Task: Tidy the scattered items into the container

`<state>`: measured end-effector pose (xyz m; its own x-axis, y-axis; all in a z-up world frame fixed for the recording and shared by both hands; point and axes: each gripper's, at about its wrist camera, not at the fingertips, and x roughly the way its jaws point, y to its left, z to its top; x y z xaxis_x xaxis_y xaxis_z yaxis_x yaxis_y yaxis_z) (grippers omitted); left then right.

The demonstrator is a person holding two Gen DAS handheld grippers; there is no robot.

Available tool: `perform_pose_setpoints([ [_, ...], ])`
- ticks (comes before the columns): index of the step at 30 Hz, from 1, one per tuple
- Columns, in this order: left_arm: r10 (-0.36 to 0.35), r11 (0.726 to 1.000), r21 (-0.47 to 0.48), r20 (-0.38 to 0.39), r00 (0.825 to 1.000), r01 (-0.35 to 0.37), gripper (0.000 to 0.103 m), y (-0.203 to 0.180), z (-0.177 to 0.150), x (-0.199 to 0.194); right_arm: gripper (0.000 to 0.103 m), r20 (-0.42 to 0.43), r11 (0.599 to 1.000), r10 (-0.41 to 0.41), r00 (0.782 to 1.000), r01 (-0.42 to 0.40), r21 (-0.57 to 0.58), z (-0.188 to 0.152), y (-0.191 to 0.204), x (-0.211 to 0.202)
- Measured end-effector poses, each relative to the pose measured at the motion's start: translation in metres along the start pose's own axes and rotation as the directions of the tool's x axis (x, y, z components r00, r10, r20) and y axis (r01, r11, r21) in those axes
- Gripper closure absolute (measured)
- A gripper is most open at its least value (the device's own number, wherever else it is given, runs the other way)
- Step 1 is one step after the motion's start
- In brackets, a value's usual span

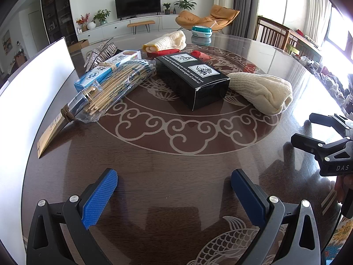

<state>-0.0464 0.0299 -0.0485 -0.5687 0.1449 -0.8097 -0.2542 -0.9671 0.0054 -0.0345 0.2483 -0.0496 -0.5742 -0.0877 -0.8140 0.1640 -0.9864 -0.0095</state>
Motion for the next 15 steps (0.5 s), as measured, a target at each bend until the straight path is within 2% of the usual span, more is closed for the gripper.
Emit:
perform_pose_setpoints([
  [15, -0.002, 1.0, 0.003, -0.002, 1.0, 0.002, 0.0, 0.001, 0.0, -0.001, 0.0, -0.001, 0.999, 0.029, 1.0, -0.029, -0.037, 0.012, -0.005, 0.008],
])
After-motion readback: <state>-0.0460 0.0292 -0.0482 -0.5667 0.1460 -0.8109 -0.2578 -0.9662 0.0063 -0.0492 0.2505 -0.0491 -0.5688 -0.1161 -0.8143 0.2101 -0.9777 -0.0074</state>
